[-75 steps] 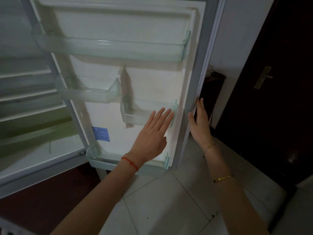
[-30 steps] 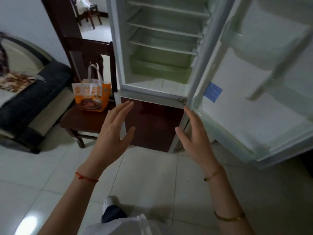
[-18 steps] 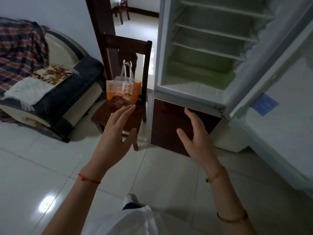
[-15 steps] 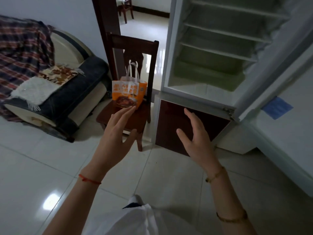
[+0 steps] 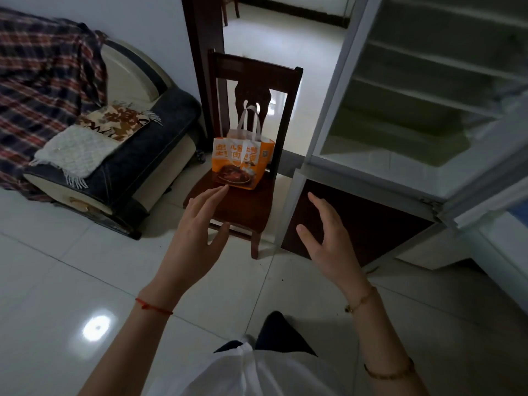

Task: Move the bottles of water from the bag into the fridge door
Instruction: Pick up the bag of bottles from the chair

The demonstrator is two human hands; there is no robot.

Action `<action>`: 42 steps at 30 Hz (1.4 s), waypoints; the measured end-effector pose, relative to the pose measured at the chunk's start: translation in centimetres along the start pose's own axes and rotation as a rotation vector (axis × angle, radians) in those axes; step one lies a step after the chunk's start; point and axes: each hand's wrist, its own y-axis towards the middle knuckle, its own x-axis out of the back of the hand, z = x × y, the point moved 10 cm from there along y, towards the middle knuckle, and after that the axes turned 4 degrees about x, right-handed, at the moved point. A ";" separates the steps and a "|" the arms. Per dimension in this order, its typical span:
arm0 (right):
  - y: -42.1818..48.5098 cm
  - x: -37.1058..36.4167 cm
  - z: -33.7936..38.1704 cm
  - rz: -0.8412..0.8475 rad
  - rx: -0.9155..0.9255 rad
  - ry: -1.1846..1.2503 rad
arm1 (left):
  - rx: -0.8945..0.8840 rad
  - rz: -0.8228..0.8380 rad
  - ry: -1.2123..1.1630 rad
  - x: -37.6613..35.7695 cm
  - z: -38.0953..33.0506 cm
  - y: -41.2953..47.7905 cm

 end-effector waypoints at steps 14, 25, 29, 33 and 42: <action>15.2 -5.8 -1.2 0.113 0.018 0.003 | 0.117 -0.002 -0.006 -1.5 9.1 10.9; 32.0 -8.4 -3.1 0.158 -0.017 -0.066 | 0.332 0.068 -0.117 -5.0 16.4 24.9; 38.0 -9.4 -3.9 0.166 -0.022 -0.082 | 0.437 0.129 -0.121 -7.5 19.5 29.4; 44.3 -10.6 -5.6 0.176 -0.069 -0.071 | 0.534 0.203 -0.201 -10.5 22.7 33.7; 57.8 -14.3 -9.3 0.230 -0.198 -0.173 | 1.033 0.345 -0.415 -18.7 32.8 39.3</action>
